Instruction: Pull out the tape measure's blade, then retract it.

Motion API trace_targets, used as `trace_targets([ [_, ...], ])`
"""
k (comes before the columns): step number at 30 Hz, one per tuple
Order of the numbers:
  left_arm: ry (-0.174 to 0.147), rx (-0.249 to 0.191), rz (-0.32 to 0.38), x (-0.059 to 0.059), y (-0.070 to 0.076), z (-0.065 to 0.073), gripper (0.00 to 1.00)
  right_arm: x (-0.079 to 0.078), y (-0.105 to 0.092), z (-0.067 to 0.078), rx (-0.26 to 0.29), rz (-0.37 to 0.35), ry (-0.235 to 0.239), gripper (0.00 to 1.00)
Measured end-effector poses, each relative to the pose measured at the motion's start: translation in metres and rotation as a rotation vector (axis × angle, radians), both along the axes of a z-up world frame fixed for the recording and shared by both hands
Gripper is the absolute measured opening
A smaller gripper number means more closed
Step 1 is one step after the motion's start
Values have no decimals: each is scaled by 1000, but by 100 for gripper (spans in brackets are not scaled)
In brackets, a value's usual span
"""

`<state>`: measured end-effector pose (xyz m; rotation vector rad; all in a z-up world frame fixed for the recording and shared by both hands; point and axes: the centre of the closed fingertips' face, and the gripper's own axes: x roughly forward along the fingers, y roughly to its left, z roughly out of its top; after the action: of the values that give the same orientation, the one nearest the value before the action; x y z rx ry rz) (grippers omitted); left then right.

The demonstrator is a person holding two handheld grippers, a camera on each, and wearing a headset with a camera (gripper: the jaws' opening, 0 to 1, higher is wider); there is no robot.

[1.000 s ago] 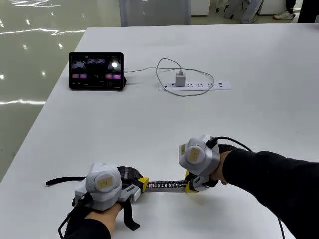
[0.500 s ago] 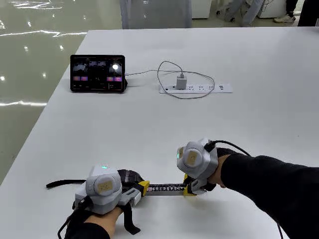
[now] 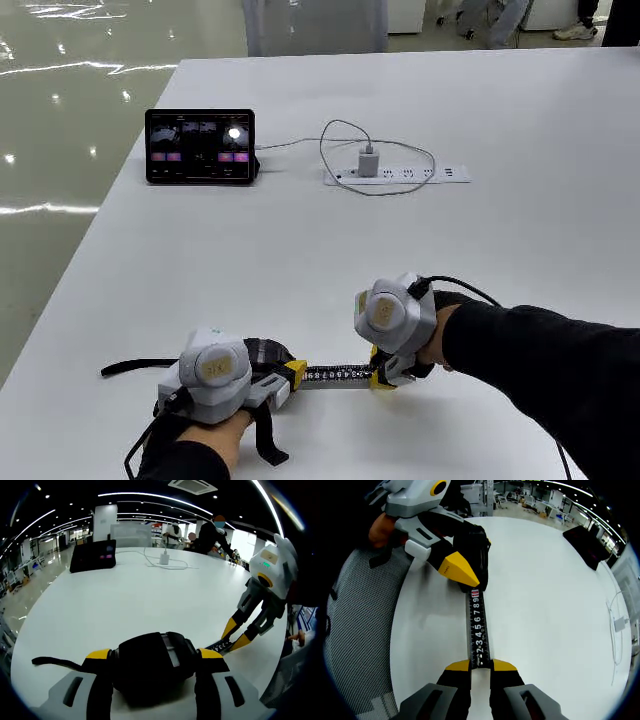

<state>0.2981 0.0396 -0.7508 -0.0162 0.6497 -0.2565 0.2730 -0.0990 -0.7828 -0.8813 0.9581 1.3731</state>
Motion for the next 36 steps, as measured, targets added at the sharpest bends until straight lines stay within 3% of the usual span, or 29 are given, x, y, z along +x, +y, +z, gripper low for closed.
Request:
trace_targets([
  [14,2,-16,-3,-1,0,0,61,0,5,-1,-4,-8,6,10],
  [36,5,-5,-10,0,-2,-1,61,-1,11,-1,2,-12,4,10],
])
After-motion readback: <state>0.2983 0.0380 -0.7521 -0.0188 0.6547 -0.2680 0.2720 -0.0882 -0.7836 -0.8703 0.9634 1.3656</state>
